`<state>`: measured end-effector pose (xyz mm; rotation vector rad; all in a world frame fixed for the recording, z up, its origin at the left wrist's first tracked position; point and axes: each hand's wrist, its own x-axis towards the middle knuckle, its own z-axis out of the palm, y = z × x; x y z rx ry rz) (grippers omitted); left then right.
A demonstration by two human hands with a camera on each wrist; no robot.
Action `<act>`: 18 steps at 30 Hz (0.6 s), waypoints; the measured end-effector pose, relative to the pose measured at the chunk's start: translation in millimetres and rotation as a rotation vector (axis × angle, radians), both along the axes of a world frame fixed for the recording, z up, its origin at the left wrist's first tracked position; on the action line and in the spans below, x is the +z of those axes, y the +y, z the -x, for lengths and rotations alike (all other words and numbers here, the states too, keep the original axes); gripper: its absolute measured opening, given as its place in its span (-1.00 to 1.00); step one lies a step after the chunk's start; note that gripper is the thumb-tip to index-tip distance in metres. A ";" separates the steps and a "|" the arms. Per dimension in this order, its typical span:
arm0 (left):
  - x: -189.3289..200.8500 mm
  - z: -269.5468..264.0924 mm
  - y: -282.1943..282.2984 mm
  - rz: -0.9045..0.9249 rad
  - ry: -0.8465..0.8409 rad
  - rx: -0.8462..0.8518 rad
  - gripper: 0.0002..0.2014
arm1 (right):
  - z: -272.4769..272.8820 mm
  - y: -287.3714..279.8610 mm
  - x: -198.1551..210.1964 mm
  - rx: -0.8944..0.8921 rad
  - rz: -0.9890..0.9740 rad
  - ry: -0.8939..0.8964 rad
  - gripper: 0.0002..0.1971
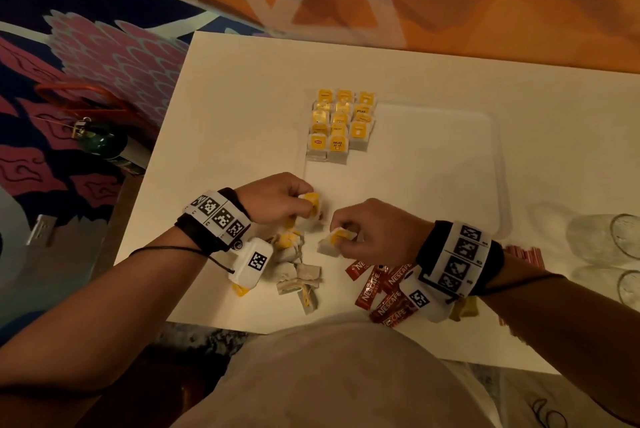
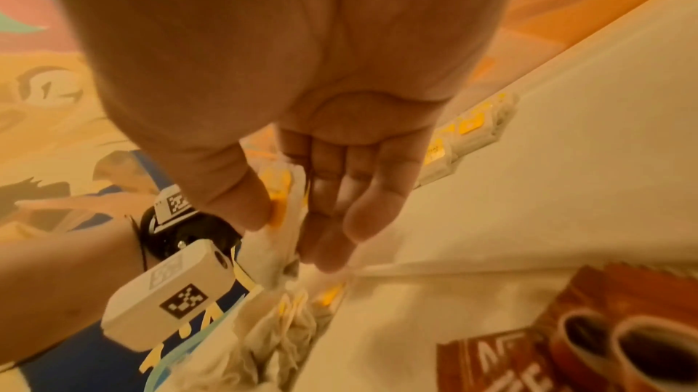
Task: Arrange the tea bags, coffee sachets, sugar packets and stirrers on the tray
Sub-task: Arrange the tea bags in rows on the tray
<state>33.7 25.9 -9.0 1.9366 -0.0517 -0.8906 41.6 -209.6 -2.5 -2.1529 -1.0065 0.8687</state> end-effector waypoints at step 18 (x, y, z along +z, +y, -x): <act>2.2 -16.2 -27.5 0.231 -0.029 0.284 -0.81 | -38.8 4.7 -15.4 -0.536 -0.258 0.099 -0.88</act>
